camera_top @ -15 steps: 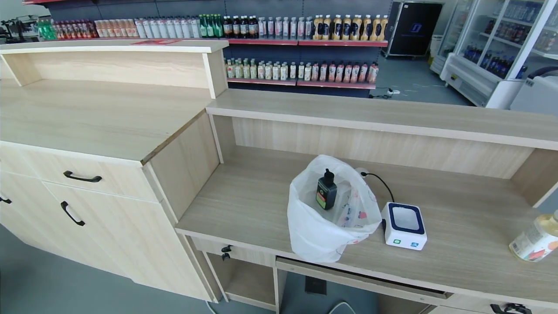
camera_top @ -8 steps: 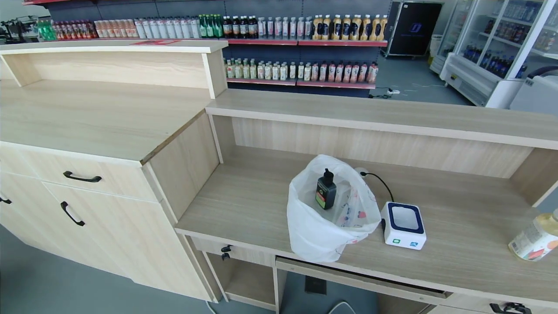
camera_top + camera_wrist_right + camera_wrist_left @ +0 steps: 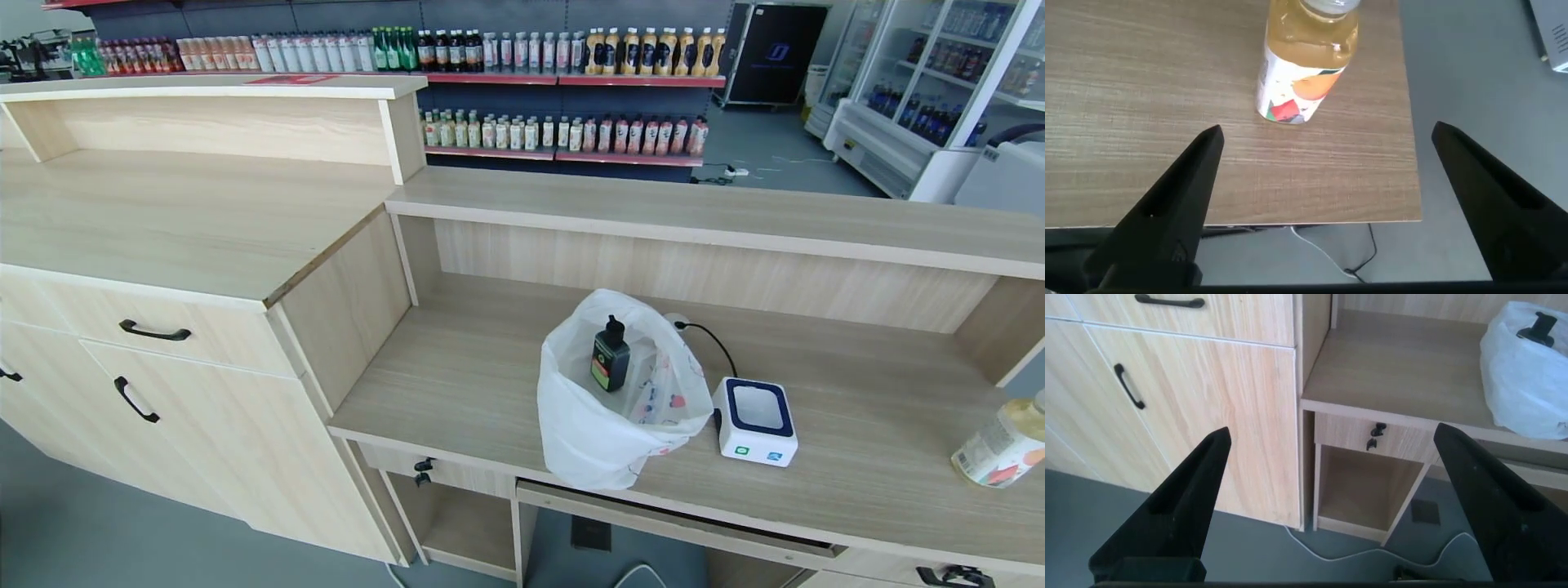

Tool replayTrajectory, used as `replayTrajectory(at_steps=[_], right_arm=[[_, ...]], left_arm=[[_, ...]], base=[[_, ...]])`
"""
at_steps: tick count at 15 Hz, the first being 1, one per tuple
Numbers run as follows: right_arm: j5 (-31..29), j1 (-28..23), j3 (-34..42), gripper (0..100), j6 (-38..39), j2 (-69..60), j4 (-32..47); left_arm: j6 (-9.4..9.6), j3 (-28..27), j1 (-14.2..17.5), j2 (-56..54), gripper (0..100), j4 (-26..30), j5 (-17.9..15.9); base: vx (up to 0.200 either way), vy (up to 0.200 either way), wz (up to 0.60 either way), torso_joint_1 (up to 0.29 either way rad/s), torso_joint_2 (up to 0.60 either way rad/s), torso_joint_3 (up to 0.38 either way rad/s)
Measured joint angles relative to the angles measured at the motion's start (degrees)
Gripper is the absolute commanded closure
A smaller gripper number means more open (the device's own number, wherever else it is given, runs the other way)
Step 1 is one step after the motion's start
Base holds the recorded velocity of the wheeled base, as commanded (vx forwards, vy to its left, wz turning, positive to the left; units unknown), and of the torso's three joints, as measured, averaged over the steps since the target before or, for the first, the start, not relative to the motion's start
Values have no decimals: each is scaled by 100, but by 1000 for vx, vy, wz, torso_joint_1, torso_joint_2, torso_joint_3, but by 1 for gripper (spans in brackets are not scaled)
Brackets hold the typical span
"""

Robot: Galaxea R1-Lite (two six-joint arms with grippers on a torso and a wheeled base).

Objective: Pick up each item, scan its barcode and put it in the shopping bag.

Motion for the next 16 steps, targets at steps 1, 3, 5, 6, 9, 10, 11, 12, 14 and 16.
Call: replayTrajectory(at_steps=[1, 3, 5, 6, 9, 10, 11, 12, 14, 16], right_arm=[[0, 4, -69, 0, 211, 82, 0], [0, 4, -306, 0, 568, 256, -9], [2, 2, -477, 0, 607, 402, -11], [2, 4, -549, 0, 610, 479, -22], [5, 4, -703, 0, 624, 780, -246], [5, 4, -719, 0, 629, 887, -378], [5, 4, -736, 0, 651, 1000, -564], [2, 6, -736, 0, 736, 1119, -750], [2, 87, -736, 0, 933, 1303, -964], [7, 212, -736, 0, 1026, 1476, -1213]], left_arm=[[0, 0, 0, 0, 0, 0, 0], [0, 0, 0, 0, 0, 0, 0], [0, 0, 0, 0, 0, 0, 0], [0, 0, 0, 0, 0, 0, 0], [0, 0, 0, 0, 0, 0, 0], [2, 0, 0, 0, 0, 0, 0], [0, 0, 0, 0, 0, 0, 0], [0, 0, 0, 0, 0, 0, 0], [0, 0, 0, 0, 0, 0, 0], [0, 0, 0, 0, 0, 0, 0]], base=[[0, 0, 0, 0, 0, 0], [0, 0, 0, 0, 0, 0], [0, 0, 0, 0, 0, 0], [0, 0, 0, 0, 0, 0], [0, 0, 0, 0, 0, 0], [0, 0, 0, 0, 0, 0], [0, 0, 0, 0, 0, 0], [0, 0, 0, 0, 0, 0], [0, 0, 0, 0, 0, 0], [0, 0, 0, 0, 0, 0]])
